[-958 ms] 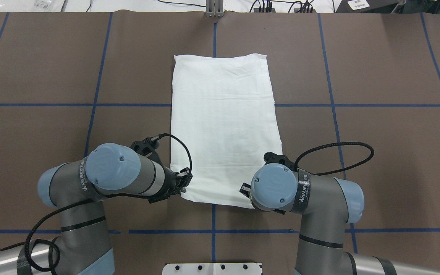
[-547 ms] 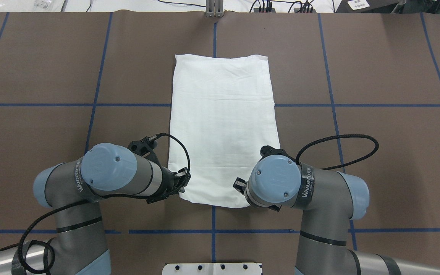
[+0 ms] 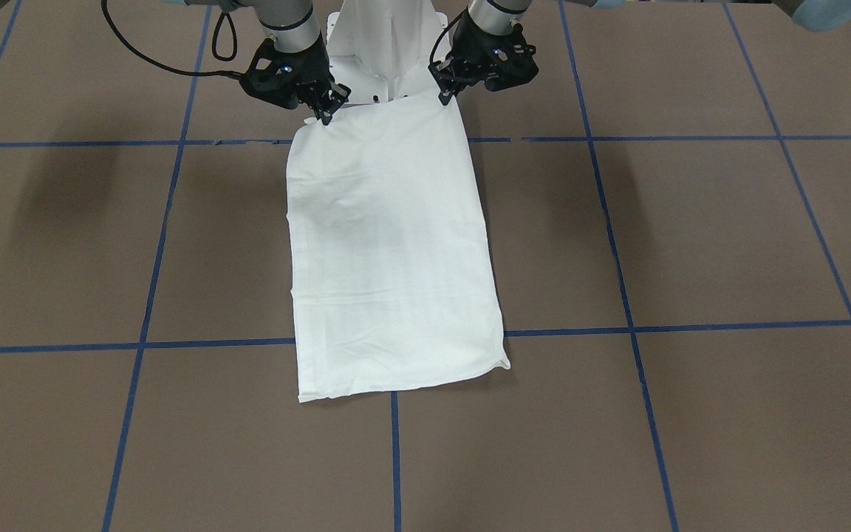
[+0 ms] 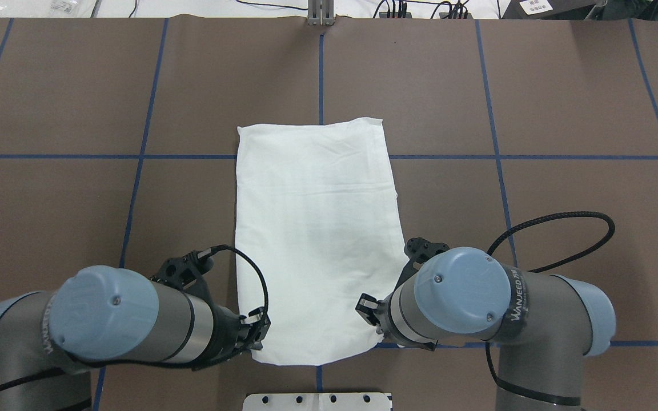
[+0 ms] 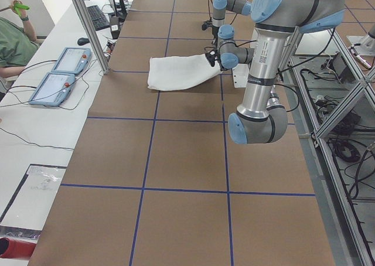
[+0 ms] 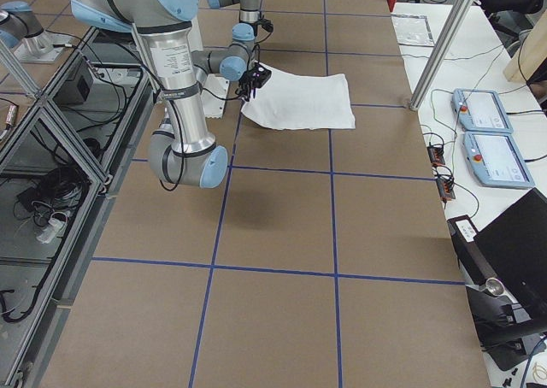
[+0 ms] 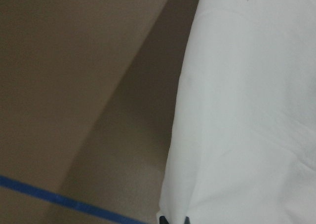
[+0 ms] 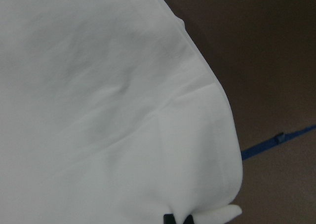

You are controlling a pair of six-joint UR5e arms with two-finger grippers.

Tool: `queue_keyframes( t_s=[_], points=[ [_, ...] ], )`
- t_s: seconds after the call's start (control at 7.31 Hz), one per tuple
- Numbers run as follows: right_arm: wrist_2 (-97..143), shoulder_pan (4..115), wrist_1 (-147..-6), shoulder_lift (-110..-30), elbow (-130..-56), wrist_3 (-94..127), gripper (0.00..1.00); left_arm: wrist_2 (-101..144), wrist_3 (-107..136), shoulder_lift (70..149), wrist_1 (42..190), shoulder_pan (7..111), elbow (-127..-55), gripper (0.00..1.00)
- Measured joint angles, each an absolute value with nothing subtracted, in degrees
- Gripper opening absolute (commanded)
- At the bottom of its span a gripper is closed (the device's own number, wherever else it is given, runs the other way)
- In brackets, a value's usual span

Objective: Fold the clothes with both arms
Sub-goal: 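Lift the near edge with both grippers and fold it onto the far edge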

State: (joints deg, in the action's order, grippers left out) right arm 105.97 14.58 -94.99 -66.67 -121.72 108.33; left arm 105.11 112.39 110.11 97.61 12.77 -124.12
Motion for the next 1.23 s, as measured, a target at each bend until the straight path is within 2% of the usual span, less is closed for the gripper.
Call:
queue_keyframes(
  t_s=[0.27,0.55,0.82,1.23],
  points=[
    [111.07,14.41,-95.30,-67.61,-125.61,108.29,0.00,105.19,114.80,109.75,95.35,10.05,-127.86,0.00],
    [111.46,18.22,-95.00,-66.23,-124.56,105.97,0.00,105.85,113.55,109.95,93.95,13.70,-129.40,0.00],
    [111.48,25.68,-94.61,-62.18,-120.51,100.39,0.00,110.18,107.37,111.51,92.11,24.03,-127.85,0.00],
    [111.62,33.85,-94.41,-52.88,-108.27,95.46,0.00,113.62,99.37,116.27,93.02,34.14,-118.04,0.00]
  ],
)
